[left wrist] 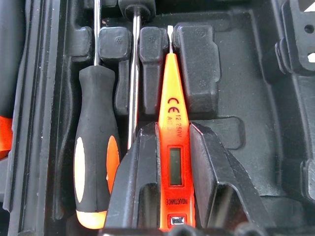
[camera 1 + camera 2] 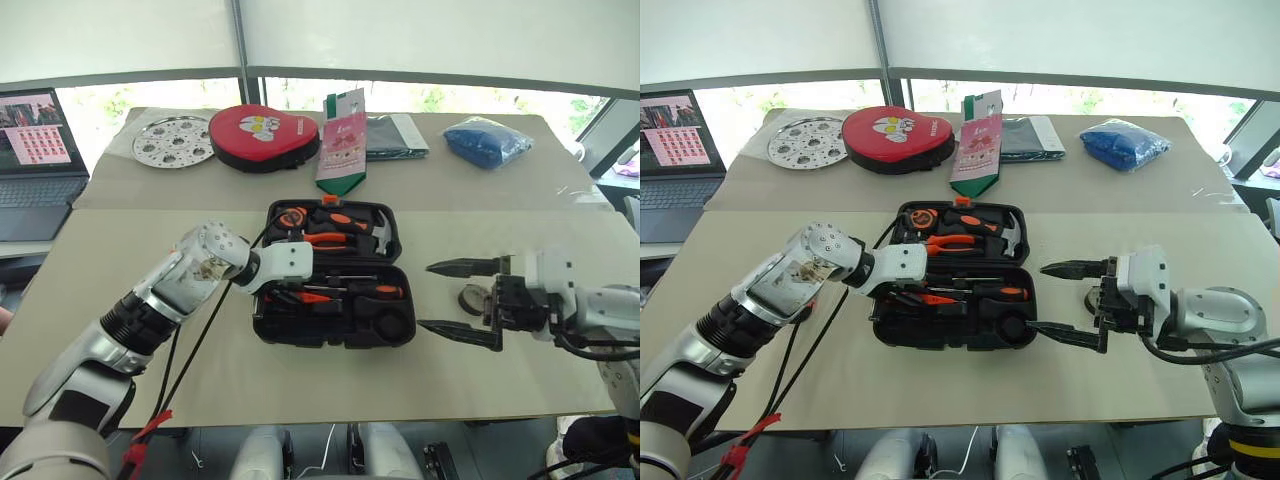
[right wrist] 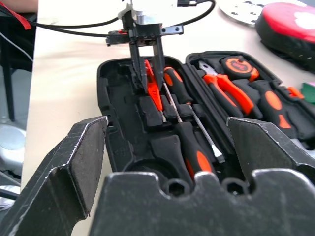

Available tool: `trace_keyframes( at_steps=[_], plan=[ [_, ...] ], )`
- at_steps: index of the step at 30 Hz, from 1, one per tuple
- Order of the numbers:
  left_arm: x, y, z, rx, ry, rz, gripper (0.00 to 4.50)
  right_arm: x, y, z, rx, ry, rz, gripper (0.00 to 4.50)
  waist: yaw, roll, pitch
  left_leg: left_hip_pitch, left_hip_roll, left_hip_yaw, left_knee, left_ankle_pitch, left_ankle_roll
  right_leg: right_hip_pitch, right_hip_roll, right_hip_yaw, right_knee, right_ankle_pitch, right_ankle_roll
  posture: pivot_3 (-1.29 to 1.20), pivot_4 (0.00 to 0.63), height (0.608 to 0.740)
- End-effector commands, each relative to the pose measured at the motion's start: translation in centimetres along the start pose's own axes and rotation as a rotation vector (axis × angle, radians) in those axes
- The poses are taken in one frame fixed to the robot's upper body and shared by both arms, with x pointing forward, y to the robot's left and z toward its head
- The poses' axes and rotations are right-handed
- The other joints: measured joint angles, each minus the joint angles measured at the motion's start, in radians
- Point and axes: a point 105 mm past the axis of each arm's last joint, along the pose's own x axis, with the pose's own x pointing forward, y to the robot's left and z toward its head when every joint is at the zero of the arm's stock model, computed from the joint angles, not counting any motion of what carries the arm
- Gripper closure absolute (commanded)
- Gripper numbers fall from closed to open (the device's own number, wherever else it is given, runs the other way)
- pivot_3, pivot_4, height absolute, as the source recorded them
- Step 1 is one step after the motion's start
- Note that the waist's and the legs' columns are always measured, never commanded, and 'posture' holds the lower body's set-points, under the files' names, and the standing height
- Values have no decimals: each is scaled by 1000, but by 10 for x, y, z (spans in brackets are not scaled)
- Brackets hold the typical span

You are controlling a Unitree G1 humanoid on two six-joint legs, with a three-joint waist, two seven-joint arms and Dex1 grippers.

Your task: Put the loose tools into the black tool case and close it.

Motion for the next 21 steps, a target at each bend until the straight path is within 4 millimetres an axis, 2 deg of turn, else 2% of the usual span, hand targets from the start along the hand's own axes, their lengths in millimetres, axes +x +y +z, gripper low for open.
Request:
trace_keyframes(
  at_steps=[1, 5, 7, 8, 11, 13, 17, 21],
  plan=[
    [6, -3, 0, -47, 8, -22, 4072, 4, 0, 10, -30, -23, 11, 0, 3, 0, 0, 0, 0, 0, 0, 0, 0, 0, 0, 0, 0, 0, 0, 0, 150, 740],
    [6, -1, -1, -83, -1, -5, 4072, 6, 1, 10, -26, -28, 15, 0, 3, 0, 0, 0, 0, 0, 1, 0, 1, 0, -1, 0, -1, 0, 0, 0, 150, 740],
    [3, -1, 3, -84, -38, -5, 3054, 6, 1, 10, -22, -32, 18, 0, 2, 0, 0, 0, 0, 0, 1, -1, 1, 0, -1, 1, -1, 0, 1, 0, 150, 740],
    [1, -1, 5, -81, -53, -1, 2755, 6, 1, 10, -21, -32, 19, 0, 2, 0, 0, 0, 0, 0, 1, -1, 1, 0, -1, 1, -1, 0, 1, 0, 150, 740],
    [-16, 7, 32, -65, -234, 43, 1668, 5, 5, 12, 2, -51, 29, 0, 4, 0, 0, -1, 0, 0, 1, 0, 1, 0, -1, 0, 0, 0, 1, 0, 150, 740],
    [-30, 9, 43, -52, -329, 59, 1668, 4, 7, 12, 13, -62, 32, 0, 8, 0, 0, -1, 0, -1, 3, 0, 1, 0, -1, -1, 1, 0, 1, 0, 150, 740],
    [-45, 10, 43, -54, -466, 90, 1668, 3, 6, 12, 25, -81, 16, 0, 5, 0, 0, -1, 0, -1, 3, 0, 1, 0, -1, 0, 1, 0, 1, 0, 150, 740],
    [-40, 9, 25, -83, -533, 123, 2783, 4, 4, 11, 37, -106, -1, 0, 0, 0, 0, -1, 1, -1, 3, 0, 0, 0, -1, 0, 1, 0, 0, 0, 150, 740]
  ],
)
